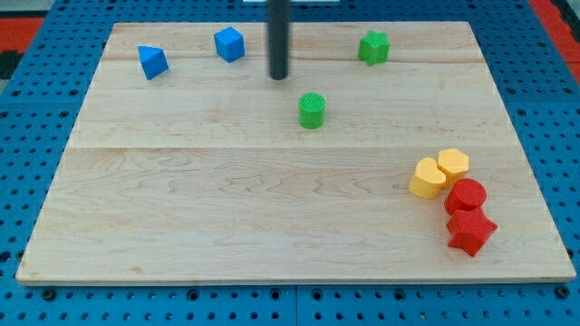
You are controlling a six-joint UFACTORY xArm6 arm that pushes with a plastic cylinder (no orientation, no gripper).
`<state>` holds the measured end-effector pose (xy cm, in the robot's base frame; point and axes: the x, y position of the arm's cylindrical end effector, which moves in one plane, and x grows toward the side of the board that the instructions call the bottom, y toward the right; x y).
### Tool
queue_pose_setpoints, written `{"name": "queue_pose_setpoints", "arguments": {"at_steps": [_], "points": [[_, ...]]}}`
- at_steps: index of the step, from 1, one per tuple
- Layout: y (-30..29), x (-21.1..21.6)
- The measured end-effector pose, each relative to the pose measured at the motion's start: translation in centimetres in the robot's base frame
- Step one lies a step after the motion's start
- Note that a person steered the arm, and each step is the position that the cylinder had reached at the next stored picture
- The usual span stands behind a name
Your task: Move the blue cube parallel left to the green star
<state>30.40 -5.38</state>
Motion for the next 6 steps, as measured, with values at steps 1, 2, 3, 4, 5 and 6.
{"name": "queue_pose_setpoints", "arguments": {"at_steps": [1, 2, 3, 4, 5, 6], "points": [[-9.3, -1.6], [-13.9, -5.0], [-12.8, -7.2], [-9.9, -7.7], [-7.3, -7.1], [-5.2, -6.9]]}}
